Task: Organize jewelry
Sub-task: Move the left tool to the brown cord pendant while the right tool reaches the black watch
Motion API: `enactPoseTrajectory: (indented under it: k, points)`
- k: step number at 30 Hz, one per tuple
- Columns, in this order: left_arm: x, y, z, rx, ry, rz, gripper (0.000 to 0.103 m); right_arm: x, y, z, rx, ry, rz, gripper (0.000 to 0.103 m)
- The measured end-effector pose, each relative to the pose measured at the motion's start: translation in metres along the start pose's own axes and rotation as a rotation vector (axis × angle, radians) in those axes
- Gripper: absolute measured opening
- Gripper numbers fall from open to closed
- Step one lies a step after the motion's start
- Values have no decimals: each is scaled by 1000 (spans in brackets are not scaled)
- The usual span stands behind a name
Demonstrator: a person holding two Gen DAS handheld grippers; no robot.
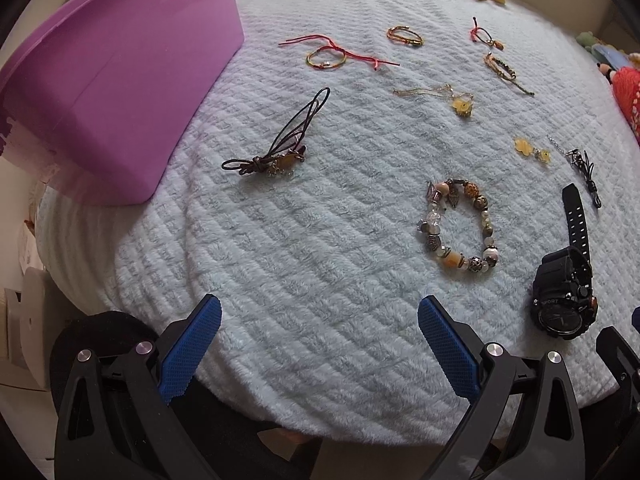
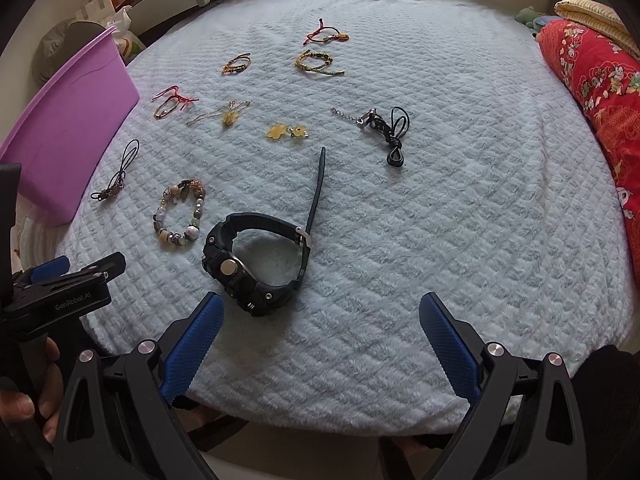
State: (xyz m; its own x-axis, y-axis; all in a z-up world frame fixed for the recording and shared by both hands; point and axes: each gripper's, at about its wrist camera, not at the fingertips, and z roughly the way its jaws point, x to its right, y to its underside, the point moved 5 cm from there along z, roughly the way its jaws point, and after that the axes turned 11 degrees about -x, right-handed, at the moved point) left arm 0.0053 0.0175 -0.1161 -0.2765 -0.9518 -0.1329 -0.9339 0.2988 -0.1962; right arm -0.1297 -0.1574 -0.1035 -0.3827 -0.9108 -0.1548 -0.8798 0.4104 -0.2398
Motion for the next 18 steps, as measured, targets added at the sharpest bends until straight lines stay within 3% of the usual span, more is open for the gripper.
enactPoseTrajectory:
  k: [10,18]
  points:
    - [-26,-5,11,-14,-2,-61,97,-14,-5,16,-6,-9,0,94]
    - [-48,-26,17,3,-14,-90,97,-27,-7,28,-13,23,-5,94]
